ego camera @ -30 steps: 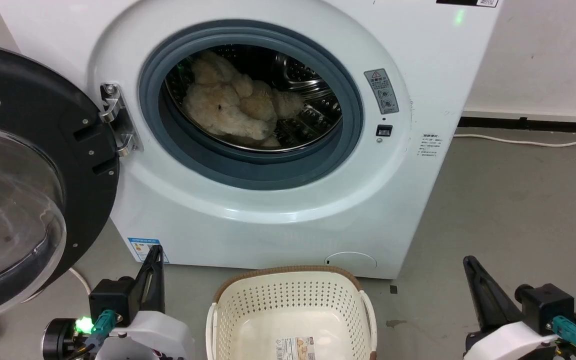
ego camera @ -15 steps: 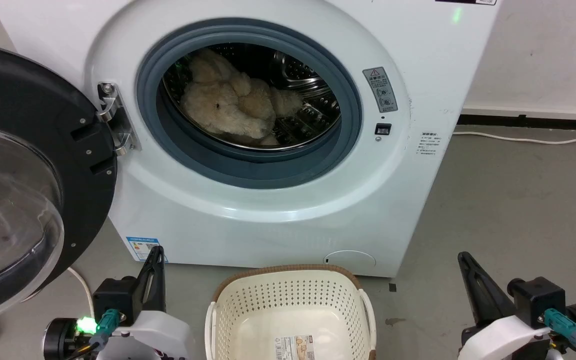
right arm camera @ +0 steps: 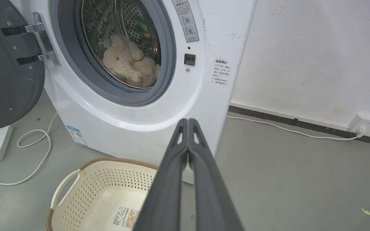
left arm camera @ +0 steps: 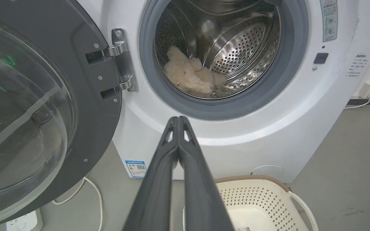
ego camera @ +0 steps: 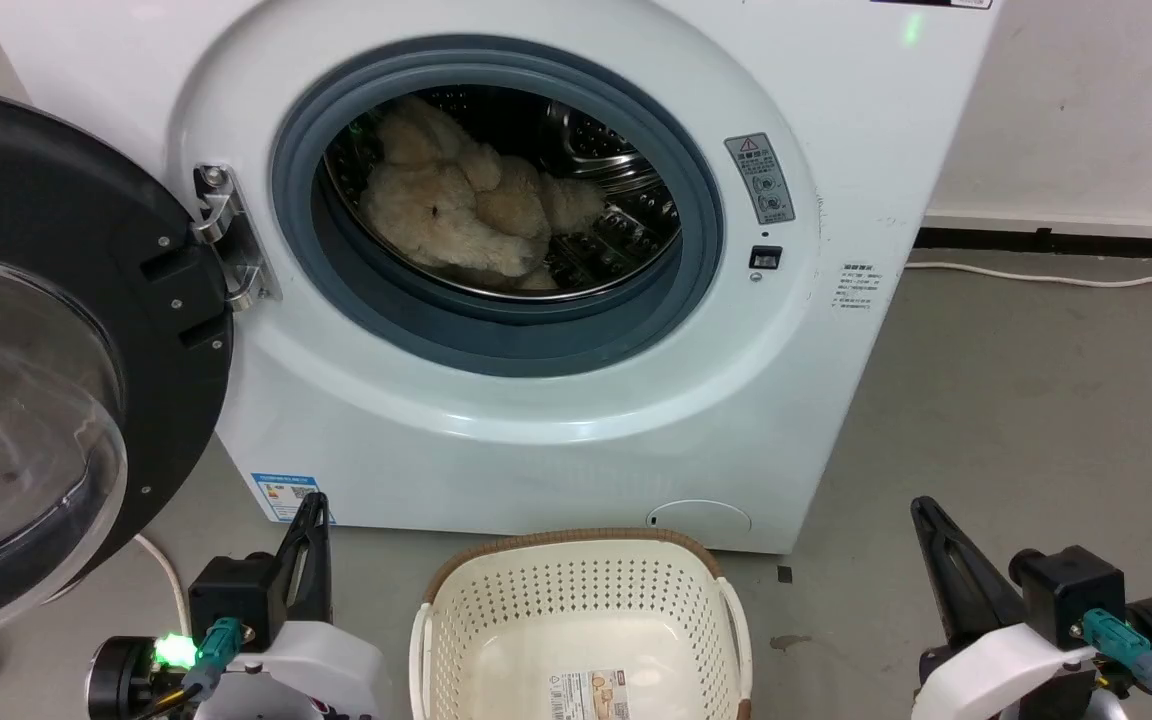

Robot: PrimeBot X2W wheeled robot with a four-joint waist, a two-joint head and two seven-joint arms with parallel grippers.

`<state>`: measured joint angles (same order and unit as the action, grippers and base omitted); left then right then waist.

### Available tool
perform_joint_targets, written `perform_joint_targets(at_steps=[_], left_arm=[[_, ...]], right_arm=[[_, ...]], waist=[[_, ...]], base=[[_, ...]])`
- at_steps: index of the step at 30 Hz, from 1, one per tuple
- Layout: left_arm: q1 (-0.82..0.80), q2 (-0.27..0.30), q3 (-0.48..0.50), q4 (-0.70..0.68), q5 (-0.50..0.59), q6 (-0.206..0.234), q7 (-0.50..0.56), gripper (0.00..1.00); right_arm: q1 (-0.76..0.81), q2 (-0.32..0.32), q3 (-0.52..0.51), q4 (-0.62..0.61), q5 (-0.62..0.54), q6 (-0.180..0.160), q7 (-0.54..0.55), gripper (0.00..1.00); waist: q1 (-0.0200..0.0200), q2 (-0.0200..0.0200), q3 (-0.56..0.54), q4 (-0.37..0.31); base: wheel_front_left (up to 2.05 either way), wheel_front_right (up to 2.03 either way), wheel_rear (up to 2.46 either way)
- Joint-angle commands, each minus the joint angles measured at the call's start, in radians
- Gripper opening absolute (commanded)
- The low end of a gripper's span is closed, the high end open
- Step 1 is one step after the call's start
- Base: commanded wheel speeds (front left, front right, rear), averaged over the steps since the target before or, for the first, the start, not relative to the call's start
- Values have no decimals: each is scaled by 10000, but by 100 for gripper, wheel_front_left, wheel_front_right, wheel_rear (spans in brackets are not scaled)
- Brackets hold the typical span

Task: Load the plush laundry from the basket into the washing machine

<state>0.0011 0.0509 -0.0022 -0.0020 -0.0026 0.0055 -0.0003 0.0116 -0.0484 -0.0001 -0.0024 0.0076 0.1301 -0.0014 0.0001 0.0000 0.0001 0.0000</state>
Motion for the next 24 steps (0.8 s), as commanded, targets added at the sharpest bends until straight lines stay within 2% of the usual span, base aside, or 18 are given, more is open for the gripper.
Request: perform_joint_targets(at_steps=[1, 24], left_arm=[[-11, -7, 22, 20, 26, -55, 3, 0], [-11, -7, 22, 20, 26, -55, 3, 0]], right_arm=[[-116, -18, 1, 24, -76, 6, 14, 0], [-116, -18, 1, 24, -76, 6, 14, 0]], waist=[[-1, 0, -1, 0], [-1, 0, -1, 0]], base=[[0, 0, 0], [0, 0, 0]])
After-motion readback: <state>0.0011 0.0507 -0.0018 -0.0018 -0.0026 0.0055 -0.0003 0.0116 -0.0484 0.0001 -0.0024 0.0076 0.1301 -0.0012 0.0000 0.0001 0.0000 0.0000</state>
